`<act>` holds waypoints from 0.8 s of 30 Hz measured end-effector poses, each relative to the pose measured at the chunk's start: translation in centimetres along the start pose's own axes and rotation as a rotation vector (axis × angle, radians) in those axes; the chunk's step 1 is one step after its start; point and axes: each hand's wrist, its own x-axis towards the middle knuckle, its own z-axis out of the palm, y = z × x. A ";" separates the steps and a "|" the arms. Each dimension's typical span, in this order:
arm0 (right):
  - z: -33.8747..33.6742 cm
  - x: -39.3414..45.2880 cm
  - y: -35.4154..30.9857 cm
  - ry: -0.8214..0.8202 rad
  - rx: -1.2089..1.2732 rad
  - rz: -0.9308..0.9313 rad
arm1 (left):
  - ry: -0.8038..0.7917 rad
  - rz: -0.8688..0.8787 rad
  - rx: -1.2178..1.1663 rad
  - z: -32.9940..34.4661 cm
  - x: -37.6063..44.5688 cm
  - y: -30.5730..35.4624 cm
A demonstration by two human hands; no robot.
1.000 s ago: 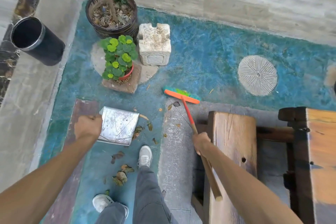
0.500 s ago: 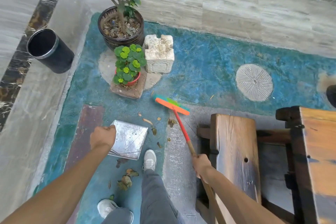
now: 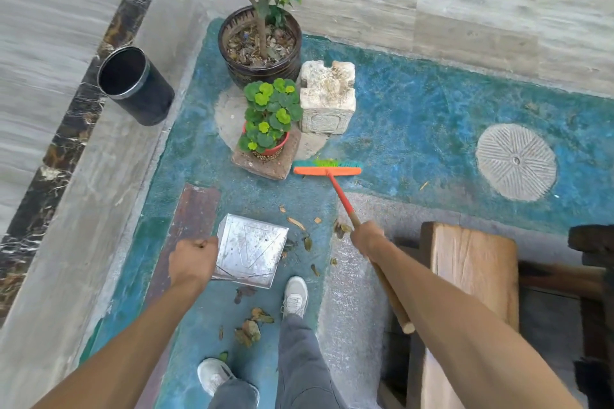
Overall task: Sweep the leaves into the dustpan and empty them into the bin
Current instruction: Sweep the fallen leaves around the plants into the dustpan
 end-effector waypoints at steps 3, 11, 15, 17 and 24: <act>2.4 -1.6 2.5 -0.023 -0.082 -0.041 | 0.007 -0.001 -0.003 -0.2 0.5 0.9; 4.1 -5.3 12.3 -0.083 -0.160 0.047 | 0.015 0.033 0.035 -0.7 0.5 3.2; 4.7 -6.7 16.6 -0.033 0.084 0.119 | 0.013 0.039 0.050 -0.7 0.3 3.8; 4.6 -7.0 17.3 0.051 0.189 0.130 | 0.013 0.060 0.067 -0.7 0.5 4.3; -4.4 2.7 13.5 0.242 0.479 0.280 | -0.008 0.162 0.168 0.4 2.7 5.5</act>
